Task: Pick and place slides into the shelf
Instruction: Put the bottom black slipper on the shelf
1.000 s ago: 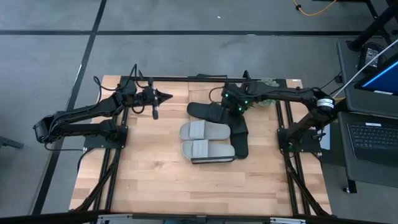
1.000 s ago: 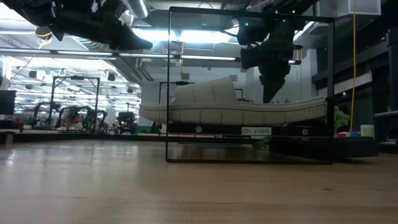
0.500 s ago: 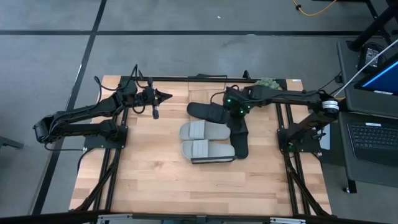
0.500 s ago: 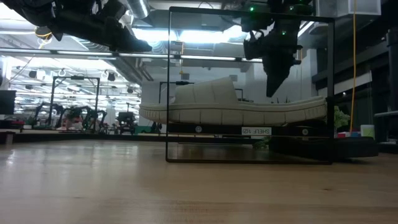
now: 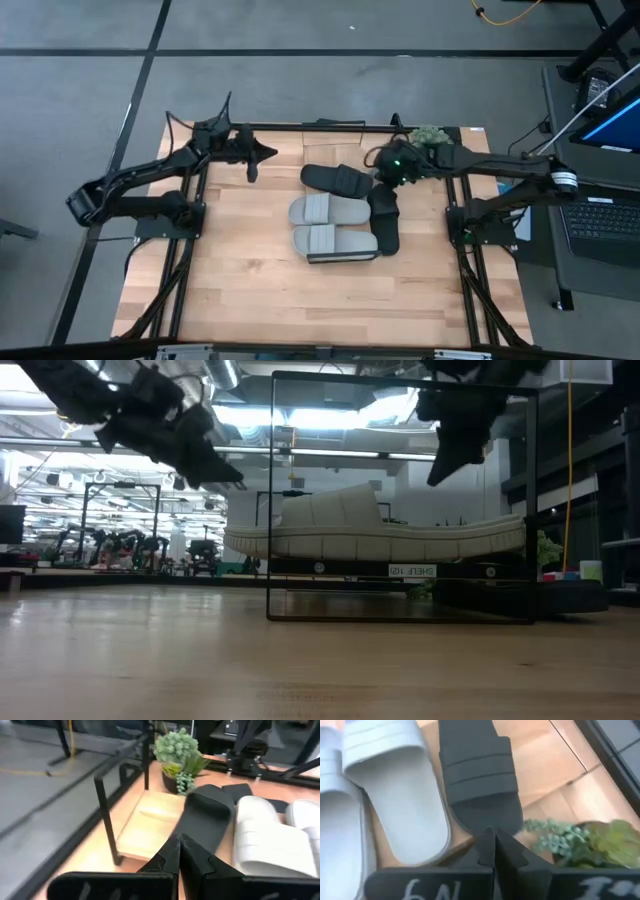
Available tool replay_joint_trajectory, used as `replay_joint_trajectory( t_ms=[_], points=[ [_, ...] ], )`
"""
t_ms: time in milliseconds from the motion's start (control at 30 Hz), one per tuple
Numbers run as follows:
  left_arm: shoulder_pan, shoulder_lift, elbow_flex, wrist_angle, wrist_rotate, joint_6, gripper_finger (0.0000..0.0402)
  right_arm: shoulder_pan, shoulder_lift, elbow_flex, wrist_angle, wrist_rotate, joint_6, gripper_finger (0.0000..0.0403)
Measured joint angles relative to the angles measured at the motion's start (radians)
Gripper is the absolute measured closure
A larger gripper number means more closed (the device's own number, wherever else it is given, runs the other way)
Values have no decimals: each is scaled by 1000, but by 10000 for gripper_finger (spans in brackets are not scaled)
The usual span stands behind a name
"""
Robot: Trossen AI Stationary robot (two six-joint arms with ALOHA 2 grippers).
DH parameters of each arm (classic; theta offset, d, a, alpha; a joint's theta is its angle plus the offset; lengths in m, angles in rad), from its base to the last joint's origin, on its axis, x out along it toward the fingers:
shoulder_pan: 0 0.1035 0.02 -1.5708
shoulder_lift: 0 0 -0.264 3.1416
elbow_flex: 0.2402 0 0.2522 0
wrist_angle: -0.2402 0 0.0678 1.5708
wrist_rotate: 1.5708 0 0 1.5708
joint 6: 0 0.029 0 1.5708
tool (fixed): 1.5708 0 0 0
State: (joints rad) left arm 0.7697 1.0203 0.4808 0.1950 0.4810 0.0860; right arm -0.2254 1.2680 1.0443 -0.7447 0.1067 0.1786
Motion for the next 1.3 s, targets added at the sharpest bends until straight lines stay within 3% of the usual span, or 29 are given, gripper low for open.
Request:
replay_joint_trajectory(
  t_ms=[167, 267, 567, 967, 1300],
  points=[
    [28, 95, 39, 6, 51, -6, 402, 15, -133, -246, 310, -2, 18, 399],
    [16, 165, 72, 1, 135, -6, 401, 15, -203, -369, 507, -2, 6, 400],
    [11, 338, 123, -5, 177, -132, 401, 15, -284, -579, 904, 9, -54, 396],
    [0, 387, 124, 2, 192, -160, 396, 15, -282, -640, 1006, 61, -87, 391],
    [-41, 387, 124, 1, 80, -224, 296, 15, -282, -639, 1042, 61, -105, 389]
  ],
)
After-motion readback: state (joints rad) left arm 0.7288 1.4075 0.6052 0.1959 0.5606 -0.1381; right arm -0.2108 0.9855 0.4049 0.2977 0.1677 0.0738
